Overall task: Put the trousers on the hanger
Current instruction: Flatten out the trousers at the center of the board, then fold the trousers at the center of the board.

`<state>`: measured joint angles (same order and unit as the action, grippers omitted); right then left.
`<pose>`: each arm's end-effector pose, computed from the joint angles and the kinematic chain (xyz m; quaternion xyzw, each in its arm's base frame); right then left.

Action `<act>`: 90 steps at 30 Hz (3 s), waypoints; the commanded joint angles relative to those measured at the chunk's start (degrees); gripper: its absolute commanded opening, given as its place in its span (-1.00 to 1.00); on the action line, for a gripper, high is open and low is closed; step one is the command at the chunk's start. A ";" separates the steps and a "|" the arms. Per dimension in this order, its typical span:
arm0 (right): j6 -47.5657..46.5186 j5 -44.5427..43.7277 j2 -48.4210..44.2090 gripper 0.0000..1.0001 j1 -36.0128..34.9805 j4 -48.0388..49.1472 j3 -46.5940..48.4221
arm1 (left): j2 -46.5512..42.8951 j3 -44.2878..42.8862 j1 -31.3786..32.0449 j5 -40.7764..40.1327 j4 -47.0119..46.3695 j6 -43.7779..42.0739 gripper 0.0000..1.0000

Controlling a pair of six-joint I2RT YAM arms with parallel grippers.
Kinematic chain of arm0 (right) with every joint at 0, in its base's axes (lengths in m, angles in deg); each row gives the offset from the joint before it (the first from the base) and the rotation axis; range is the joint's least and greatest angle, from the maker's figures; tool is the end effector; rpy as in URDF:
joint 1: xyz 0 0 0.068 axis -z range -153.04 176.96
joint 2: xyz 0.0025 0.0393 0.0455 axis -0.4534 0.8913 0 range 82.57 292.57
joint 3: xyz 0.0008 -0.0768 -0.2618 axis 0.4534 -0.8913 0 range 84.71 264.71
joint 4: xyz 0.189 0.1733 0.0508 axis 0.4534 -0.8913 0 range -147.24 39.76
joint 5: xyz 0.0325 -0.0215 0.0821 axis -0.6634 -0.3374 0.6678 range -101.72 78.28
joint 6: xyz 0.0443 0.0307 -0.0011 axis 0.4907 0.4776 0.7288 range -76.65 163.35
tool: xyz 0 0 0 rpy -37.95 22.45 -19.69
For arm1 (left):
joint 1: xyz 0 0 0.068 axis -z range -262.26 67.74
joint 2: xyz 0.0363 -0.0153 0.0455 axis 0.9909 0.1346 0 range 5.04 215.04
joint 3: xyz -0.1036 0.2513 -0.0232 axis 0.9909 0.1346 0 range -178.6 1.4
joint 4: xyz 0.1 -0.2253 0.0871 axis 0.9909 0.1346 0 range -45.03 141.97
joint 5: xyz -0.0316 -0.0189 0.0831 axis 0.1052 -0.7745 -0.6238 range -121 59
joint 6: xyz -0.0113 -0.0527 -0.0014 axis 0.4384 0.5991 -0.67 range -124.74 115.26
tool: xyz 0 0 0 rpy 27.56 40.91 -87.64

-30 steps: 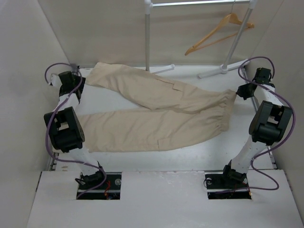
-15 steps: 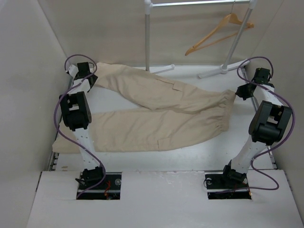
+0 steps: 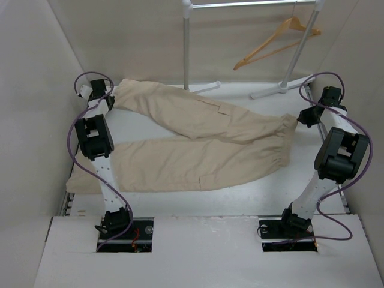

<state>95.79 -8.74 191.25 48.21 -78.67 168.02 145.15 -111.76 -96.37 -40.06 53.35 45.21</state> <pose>0.3887 -0.1491 0.2245 0.5633 0.7652 0.1073 0.2925 0.5390 0.1413 0.1622 -0.5004 0.7316 -0.0741 0.4571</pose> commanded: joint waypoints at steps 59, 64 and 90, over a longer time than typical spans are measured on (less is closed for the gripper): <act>-3.14 -2.37 -36.80 -0.07 -2.75 9.97 -48.68 | -91.68 78.88 30.06 -12.66 11.81 4.54 -0.26; -1.47 -3.68 -31.26 -0.30 -2.93 12.86 -48.06 | -95.45 76.43 27.86 -11.94 24.12 4.63 -0.21; 6.27 -8.70 -39.61 -1.00 -2.31 7.67 -43.58 | -107.68 71.94 2.49 -11.42 57.01 9.80 0.15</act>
<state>101.26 -17.24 150.58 47.23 -74.52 122.23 37.77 -37.45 -89.11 -49.66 103.51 51.31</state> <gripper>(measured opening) 0.024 0.508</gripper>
